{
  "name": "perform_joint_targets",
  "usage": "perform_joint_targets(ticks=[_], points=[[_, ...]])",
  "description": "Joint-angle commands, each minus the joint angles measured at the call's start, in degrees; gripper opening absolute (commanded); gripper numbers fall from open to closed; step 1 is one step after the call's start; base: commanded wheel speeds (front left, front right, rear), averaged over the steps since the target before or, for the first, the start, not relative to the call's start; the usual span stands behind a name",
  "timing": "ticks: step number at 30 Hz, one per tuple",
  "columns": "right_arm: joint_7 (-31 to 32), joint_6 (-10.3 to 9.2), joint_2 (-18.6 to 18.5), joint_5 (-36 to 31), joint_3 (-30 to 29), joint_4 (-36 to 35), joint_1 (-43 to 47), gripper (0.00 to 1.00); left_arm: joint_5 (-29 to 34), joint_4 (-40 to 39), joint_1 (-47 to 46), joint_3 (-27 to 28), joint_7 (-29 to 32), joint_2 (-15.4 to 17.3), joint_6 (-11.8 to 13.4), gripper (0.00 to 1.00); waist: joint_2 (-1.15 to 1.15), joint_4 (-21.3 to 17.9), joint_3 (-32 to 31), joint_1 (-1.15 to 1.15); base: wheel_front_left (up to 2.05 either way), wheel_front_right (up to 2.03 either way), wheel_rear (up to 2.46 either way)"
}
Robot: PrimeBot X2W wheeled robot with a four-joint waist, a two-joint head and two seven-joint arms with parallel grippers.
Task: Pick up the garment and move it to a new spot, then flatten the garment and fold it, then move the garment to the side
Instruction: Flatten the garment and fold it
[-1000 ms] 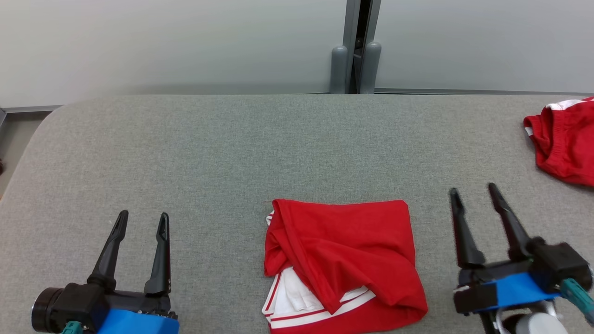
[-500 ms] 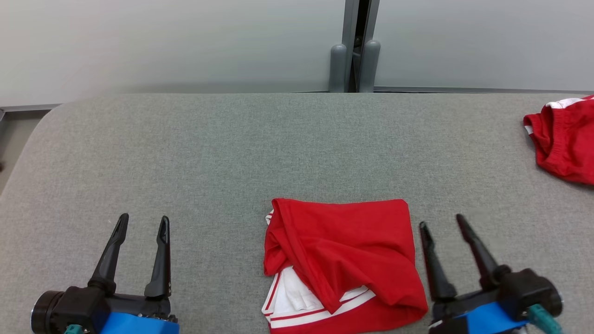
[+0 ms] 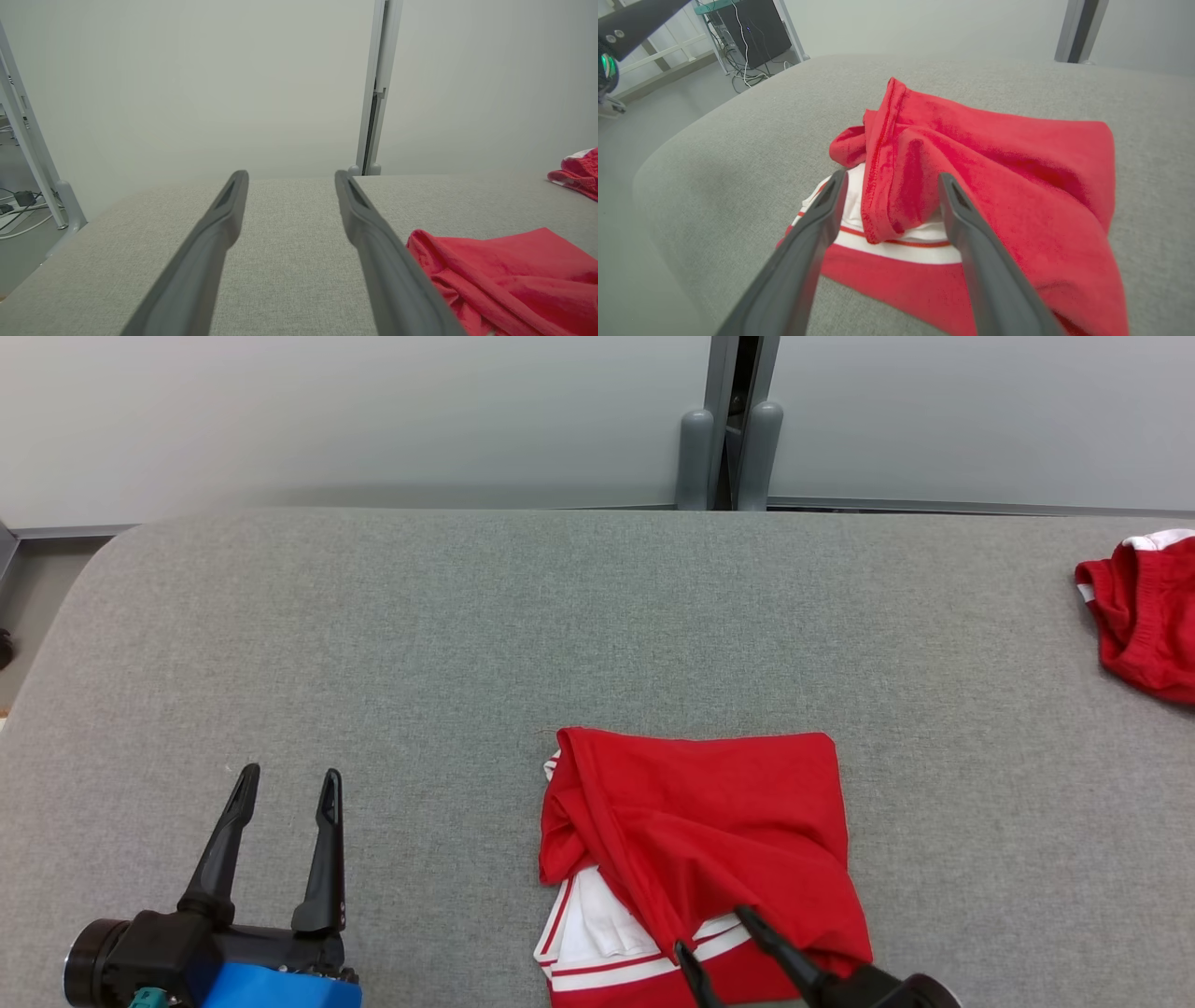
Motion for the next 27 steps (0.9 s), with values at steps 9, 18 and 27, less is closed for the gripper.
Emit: perform_joint_targets(ticks=[9,18,27], points=[[0.7,-0.02,-0.5,0.6,4.0,7.6,-3.8,1.00,-0.1,0.3,-1.5,-0.1,-0.2,-0.1,-0.2,1.00,0.00,0.6,1.2,0.00,0.00,0.00,0.00],[1.0,-0.02,0.8,0.3,5.5,14.3,-8.0,0.00,-0.3,0.5,-2.1,-0.5,-0.2,0.0,-0.2,1.00,0.00,1.6,2.0,0.00,0.00,0.00,0.00],[-0.4,-0.02,1.9,1.7,7.8,15.8,-9.9,0.00,-0.4,0.8,-2.0,-0.7,-0.2,0.0,-0.2,1.00,0.00,2.4,2.0,0.00,0.00,0.00,0.00]])
